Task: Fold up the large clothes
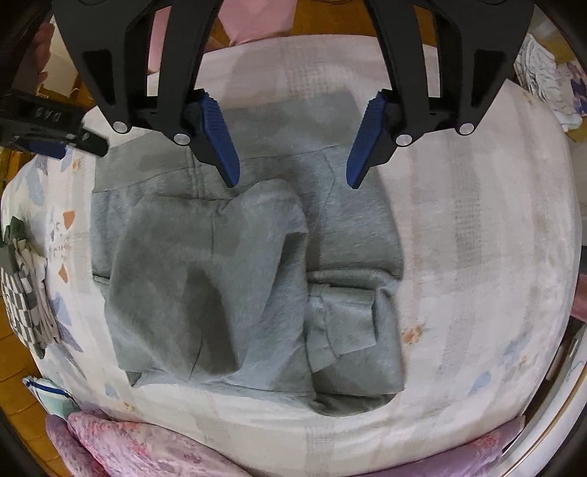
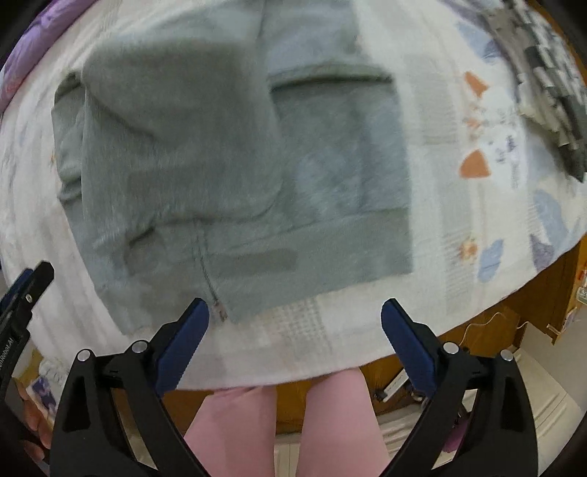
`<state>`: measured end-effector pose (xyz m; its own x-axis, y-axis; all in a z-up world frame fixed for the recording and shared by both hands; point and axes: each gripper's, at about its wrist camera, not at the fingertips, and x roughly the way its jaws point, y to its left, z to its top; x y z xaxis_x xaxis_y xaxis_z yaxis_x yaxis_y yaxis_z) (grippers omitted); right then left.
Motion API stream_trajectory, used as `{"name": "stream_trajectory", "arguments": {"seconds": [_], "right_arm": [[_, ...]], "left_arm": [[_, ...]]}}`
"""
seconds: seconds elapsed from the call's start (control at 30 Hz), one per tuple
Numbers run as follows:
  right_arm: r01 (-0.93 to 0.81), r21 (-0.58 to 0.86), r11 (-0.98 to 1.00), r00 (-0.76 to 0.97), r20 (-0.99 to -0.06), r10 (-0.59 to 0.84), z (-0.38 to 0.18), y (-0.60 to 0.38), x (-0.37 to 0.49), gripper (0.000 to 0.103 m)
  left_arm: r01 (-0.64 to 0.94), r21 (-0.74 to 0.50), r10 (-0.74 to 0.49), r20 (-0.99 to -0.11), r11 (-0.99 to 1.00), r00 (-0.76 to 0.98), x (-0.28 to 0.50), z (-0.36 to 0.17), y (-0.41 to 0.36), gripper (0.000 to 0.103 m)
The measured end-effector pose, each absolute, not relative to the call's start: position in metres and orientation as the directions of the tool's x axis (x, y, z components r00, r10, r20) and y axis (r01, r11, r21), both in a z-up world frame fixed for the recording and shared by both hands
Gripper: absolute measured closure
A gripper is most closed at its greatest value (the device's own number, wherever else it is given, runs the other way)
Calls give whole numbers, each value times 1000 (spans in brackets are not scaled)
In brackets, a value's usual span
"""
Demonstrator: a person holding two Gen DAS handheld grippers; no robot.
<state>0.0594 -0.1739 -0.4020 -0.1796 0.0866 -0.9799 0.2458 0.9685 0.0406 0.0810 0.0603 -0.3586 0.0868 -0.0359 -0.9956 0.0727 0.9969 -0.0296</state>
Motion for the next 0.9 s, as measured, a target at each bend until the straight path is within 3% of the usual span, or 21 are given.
{"name": "stream_trajectory", "arguments": {"seconds": [0.13,0.2,0.37,0.47,0.6,0.67,0.77,0.9], "right_arm": [[286,76,955,-54,-994,95,-374,-186,76,13],[281,89,956,3,-996,92,-359,-190,88,19],[226,147,963,122,-985,122,-335,-202,128,57],[215,244,946,132,-967,219,-343,-207,154,68],[154,347,925,99,-937,335,-371,-197,196,73],[117,354,928,77,-935,347,-386,-184,212,78],[70,359,931,-9,-933,361,-426,-165,228,78],[77,326,942,-106,-937,333,-501,-149,230,82]], "left_arm": [[125,6,-7,-994,992,108,95,-353,48,41],[135,4,-13,-992,991,123,105,-347,41,41],[128,-6,-26,-987,992,157,135,-341,23,45],[126,-29,-51,-982,992,182,160,-339,9,56],[124,-25,-54,-970,992,235,198,-346,-9,67],[98,-67,-87,-973,993,213,216,-361,-14,78],[64,-95,-100,-990,993,95,233,-406,-19,83],[-14,-88,-89,-996,996,-22,229,-481,-4,81]]}}
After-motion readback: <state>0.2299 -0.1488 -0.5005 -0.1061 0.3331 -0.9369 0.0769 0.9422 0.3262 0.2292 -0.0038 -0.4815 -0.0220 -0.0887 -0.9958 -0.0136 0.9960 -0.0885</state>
